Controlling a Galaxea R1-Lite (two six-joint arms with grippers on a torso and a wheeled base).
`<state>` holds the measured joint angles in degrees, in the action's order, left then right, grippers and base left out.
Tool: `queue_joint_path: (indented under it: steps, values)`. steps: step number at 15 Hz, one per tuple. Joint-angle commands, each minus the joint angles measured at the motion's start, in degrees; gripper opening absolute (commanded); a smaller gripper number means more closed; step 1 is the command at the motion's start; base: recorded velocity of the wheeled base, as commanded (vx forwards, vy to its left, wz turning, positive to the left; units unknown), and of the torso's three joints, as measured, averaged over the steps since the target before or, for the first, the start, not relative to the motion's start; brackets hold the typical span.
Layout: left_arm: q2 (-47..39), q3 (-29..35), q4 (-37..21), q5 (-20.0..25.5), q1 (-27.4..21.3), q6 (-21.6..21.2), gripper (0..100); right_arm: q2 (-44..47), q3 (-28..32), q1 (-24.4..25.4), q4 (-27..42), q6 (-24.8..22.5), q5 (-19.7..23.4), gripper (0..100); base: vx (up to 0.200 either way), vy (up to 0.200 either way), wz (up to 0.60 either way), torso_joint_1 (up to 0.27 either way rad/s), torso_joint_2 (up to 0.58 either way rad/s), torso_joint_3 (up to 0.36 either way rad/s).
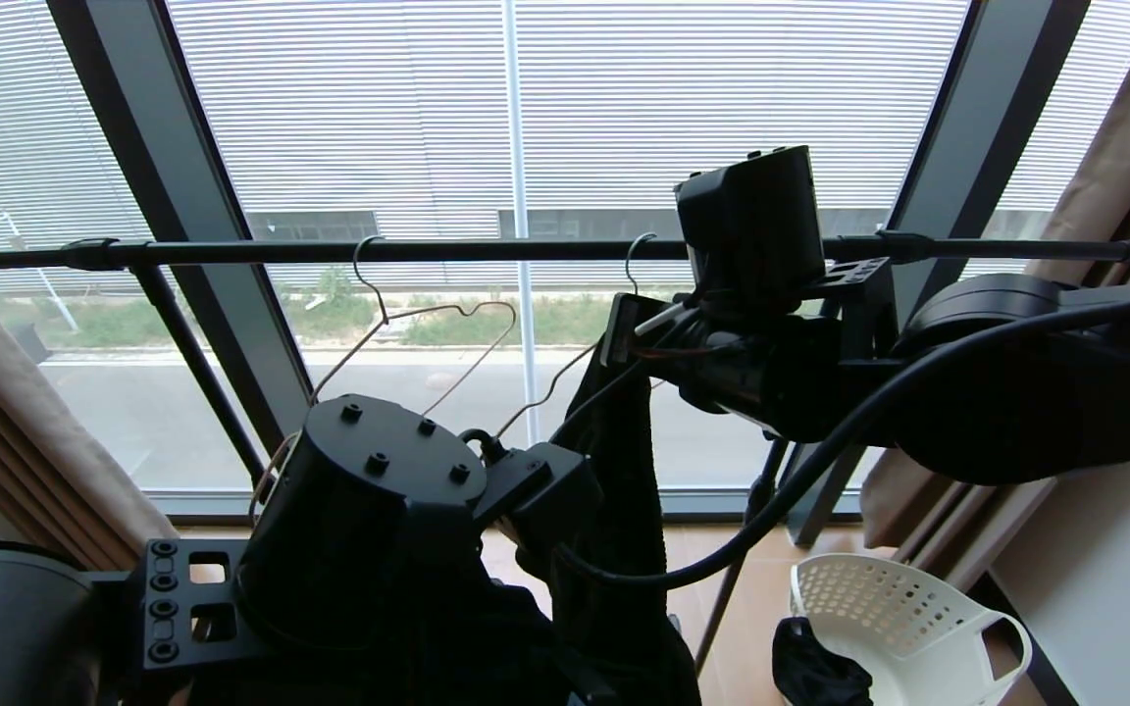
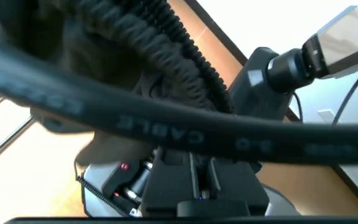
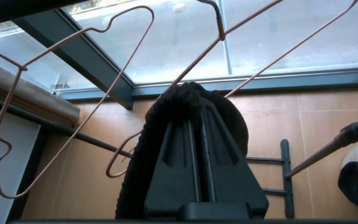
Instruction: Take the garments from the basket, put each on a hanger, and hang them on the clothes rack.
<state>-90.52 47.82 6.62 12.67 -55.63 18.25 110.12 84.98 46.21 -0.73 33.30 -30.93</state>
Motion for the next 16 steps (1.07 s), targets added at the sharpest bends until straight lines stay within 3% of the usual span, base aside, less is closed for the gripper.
queue_joint_path:
  steps: [1,5,9,12,16]
  values:
    - [1.2,-2.6,0.0,-0.2,1.0,-0.2,0,-2.2,-1.9,-0.7,0.0,-0.1,0.0,0,0.000,0.000,0.00,0.000,0.00,0.000]
    - [5.0,-6.3,-0.1,-0.4,10.4,-3.0,0,-11.9,-11.2,-4.8,0.0,-0.3,0.3,0,0.000,0.000,0.00,0.000,0.00,0.000]
    - [3.9,-3.4,0.1,-1.0,18.3,-5.8,0,-19.5,-21.7,-6.0,-0.2,-0.4,0.2,0,0.000,0.000,0.00,0.000,0.00,0.000]
    - [0.3,0.5,0.1,-2.8,20.3,-6.4,0,-24.2,-28.3,-5.7,0.0,-0.7,-0.1,0,0.000,0.000,0.00,0.000,0.00,0.000]
    - [-3.8,6.6,0.0,-5.6,20.5,-7.1,0,-28.7,-37.1,-0.7,-0.7,-1.8,-0.1,0,0.000,0.000,0.00,0.000,0.00,0.000]
